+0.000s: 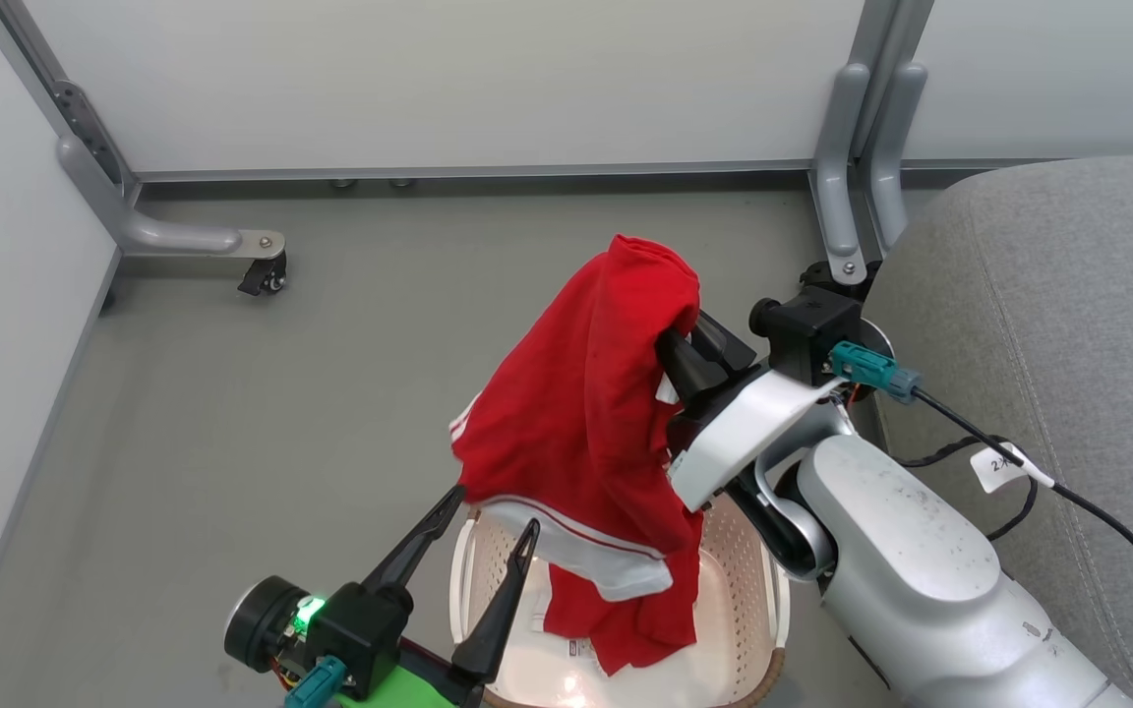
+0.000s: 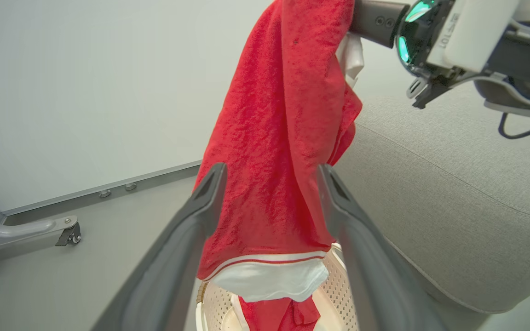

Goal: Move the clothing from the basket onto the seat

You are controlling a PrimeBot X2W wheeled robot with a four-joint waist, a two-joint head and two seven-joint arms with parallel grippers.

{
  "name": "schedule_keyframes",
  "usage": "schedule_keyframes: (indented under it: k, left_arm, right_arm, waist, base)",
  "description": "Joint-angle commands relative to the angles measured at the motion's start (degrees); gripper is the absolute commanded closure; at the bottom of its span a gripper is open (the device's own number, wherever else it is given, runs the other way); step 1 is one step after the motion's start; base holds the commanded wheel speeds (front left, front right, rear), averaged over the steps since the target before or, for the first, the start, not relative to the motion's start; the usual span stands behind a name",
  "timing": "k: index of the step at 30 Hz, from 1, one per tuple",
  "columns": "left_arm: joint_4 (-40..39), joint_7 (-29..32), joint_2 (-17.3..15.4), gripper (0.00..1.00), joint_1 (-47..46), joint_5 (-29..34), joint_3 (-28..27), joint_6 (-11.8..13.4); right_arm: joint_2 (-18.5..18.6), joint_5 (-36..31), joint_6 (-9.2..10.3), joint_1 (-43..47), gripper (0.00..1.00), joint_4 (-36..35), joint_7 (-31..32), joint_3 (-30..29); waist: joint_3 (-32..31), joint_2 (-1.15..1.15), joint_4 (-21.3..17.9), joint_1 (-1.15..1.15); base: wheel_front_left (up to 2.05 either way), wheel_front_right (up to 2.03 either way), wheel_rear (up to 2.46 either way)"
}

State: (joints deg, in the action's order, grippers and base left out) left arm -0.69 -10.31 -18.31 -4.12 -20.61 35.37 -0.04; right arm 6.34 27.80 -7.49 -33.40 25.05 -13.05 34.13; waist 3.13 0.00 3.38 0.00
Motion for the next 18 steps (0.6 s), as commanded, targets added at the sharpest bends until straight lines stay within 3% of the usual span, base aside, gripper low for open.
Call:
schedule_keyframes:
  k: [1, 12, 18]
  left_arm:
    - [0.4, -0.1, -0.4, 0.0, 0.9, -0.1, 0.0, -0.2]
    - [1.8, -0.5, -0.3, 0.0, 0.0, -0.4, 0.5, -0.3]
    - [1.6, -0.7, -0.7, 0.0, -0.8, -0.3, 0.6, -0.3]
  right_arm:
    - [0.4, -0.3, 0.0, 0.6, 1.0, 0.2, -0.3, -0.2]
    - [0.7, -0.9, 0.0, 0.8, 1.0, 0.5, -0.3, -1.0]
    - [1.0, -1.4, 0.0, 0.7, 1.0, 0.5, 0.0, -1.3]
  waist:
    - [0.0, 0.0, 0.0, 0.0]
    - [0.2, 0.0, -0.2, 0.0]
    - [1.3, 0.0, -2.6, 0.0]
  base:
    - [0.0, 0.0, 0.0]
    - [0.0, 0.0, 0.0]
    - [0.0, 0.0, 0.0]
